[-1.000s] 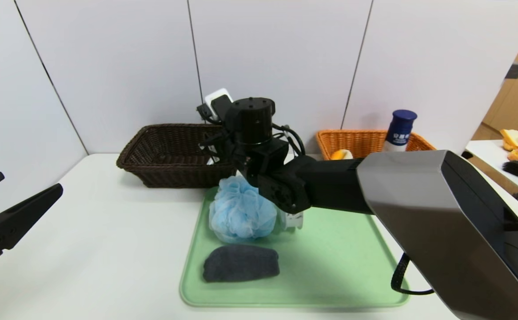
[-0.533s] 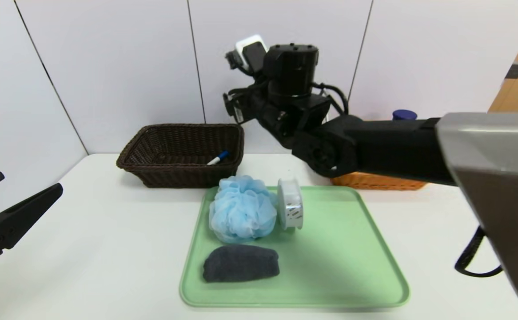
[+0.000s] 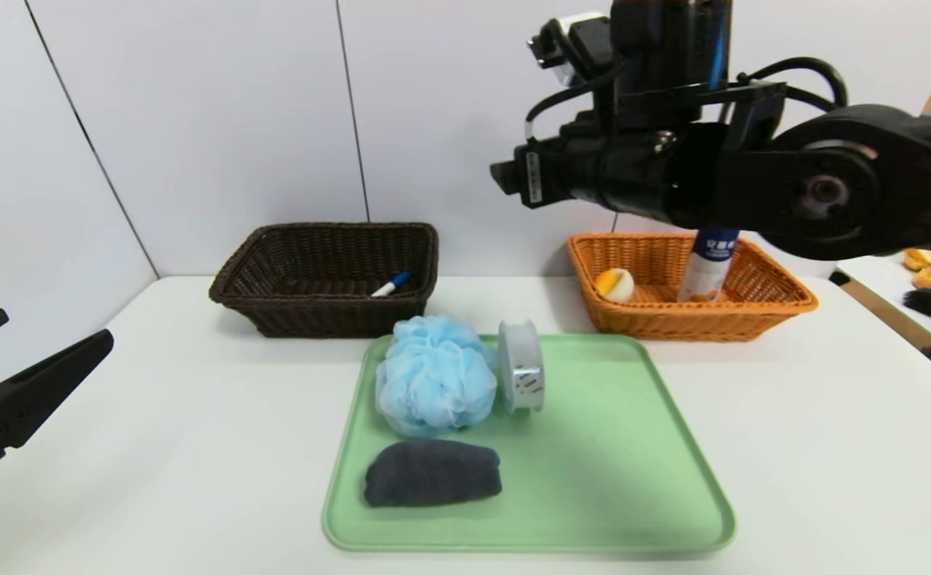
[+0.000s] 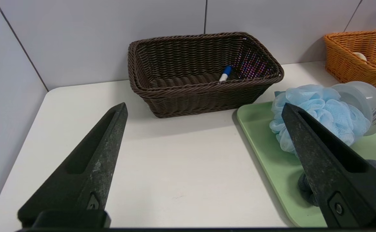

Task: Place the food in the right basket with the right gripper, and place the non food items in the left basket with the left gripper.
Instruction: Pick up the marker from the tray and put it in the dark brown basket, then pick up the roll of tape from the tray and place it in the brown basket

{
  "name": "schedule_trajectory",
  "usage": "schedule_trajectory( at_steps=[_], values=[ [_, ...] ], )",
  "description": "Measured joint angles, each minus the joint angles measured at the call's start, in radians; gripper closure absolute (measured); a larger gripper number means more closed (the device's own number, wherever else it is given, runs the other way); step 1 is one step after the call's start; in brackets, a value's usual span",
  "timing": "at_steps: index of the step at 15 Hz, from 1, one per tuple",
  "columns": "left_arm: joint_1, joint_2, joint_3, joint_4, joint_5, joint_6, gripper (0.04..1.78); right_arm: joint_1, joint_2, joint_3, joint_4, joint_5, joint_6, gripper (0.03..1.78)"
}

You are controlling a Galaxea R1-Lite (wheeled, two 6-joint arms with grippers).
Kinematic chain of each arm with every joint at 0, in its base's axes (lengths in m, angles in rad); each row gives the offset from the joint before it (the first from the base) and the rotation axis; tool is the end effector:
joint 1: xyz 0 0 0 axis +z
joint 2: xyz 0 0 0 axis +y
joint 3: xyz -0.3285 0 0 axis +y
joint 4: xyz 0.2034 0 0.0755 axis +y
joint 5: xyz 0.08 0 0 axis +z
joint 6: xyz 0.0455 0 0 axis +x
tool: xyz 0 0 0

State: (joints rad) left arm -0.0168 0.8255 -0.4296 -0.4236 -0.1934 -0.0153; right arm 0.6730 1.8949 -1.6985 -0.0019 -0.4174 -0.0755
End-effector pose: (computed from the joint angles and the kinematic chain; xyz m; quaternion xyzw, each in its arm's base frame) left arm 0.1184 -0.0107 0.2361 -0.0064 -0.0130 -0.1050 0.9944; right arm 0.3541 0.2587 0.3223 -0.0876 0.0782 0.1299 0.9846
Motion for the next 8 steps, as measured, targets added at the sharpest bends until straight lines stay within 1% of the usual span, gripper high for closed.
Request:
schedule_trajectory(
  at_steps=[2,3,5,6,8],
  values=[
    [0.000,-0.002,0.001,0.001,0.000,0.002,0.13,0.007,-0.057,0.029,0.189,-0.016,0.140,0.15],
    [0.000,-0.003,0.003,0.002,0.000,0.002,0.13,0.016,-0.078,0.035,0.286,-0.017,0.219,0.14],
    [0.000,-0.008,0.004,0.006,0.000,0.004,0.13,0.044,-0.097,0.045,0.430,-0.018,0.353,0.13],
    [0.000,-0.010,0.006,0.006,0.000,0.005,0.13,0.060,-0.096,0.050,0.469,-0.018,0.399,0.13],
    [0.000,-0.014,0.013,0.009,0.000,0.008,0.13,0.086,-0.074,0.061,0.481,-0.016,0.460,0.12]
  ],
)
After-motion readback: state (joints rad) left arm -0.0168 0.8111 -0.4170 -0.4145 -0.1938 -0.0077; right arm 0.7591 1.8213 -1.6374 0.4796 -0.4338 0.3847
